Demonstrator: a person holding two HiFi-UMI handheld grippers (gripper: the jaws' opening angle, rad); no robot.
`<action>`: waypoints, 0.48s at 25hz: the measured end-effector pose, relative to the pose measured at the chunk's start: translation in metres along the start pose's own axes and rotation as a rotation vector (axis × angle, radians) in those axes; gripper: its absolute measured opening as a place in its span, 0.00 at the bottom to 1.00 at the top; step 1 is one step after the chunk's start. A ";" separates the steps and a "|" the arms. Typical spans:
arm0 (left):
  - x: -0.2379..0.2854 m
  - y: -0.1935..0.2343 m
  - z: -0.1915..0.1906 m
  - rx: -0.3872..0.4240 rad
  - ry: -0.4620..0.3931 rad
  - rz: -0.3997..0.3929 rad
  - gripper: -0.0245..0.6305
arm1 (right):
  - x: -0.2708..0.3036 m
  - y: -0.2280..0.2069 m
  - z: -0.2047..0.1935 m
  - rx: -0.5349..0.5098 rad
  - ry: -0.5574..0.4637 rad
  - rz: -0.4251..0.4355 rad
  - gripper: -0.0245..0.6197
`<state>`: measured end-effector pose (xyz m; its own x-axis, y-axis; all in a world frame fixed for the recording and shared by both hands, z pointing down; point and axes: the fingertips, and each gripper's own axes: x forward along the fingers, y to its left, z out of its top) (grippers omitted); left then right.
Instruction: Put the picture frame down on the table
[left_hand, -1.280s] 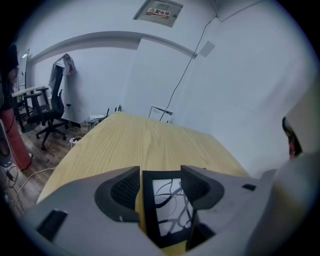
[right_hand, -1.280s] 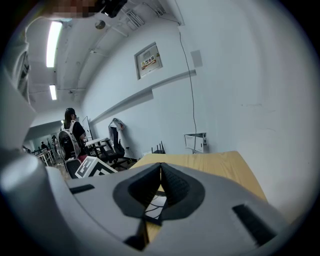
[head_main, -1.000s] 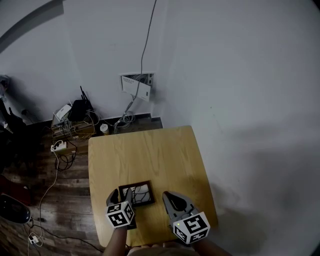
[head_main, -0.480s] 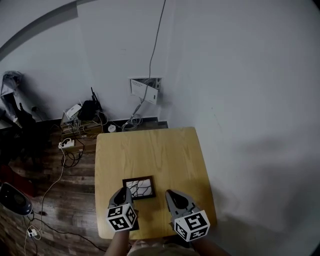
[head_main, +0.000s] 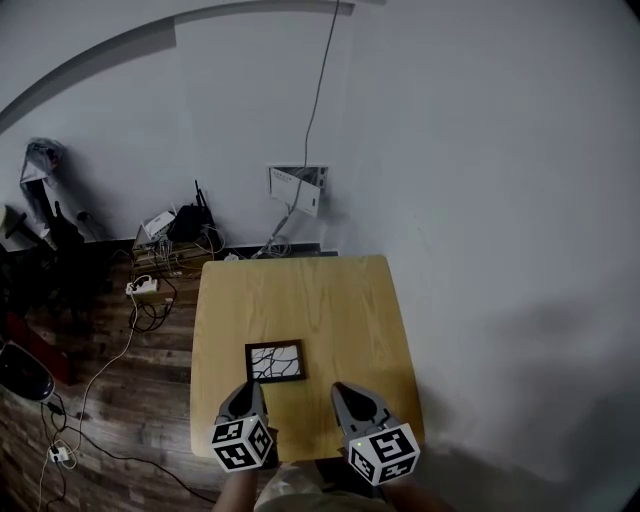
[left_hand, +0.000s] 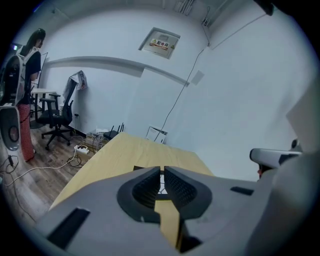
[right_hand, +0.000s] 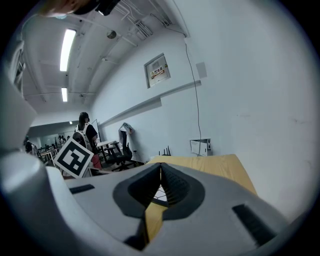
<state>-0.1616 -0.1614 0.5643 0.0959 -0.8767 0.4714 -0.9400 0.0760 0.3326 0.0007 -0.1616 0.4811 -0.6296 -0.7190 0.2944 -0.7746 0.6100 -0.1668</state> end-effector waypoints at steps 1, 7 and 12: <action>-0.006 -0.003 -0.002 0.001 -0.004 -0.003 0.07 | -0.006 0.002 -0.001 -0.001 -0.003 0.002 0.04; -0.042 -0.020 -0.014 -0.005 -0.022 -0.019 0.06 | -0.037 0.012 -0.007 -0.003 -0.019 0.019 0.04; -0.072 -0.036 -0.024 0.000 -0.032 -0.035 0.06 | -0.062 0.024 -0.007 0.001 -0.044 0.038 0.04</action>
<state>-0.1265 -0.0890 0.5381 0.1186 -0.8937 0.4327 -0.9362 0.0446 0.3486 0.0216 -0.0998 0.4651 -0.6607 -0.7092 0.2460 -0.7500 0.6371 -0.1778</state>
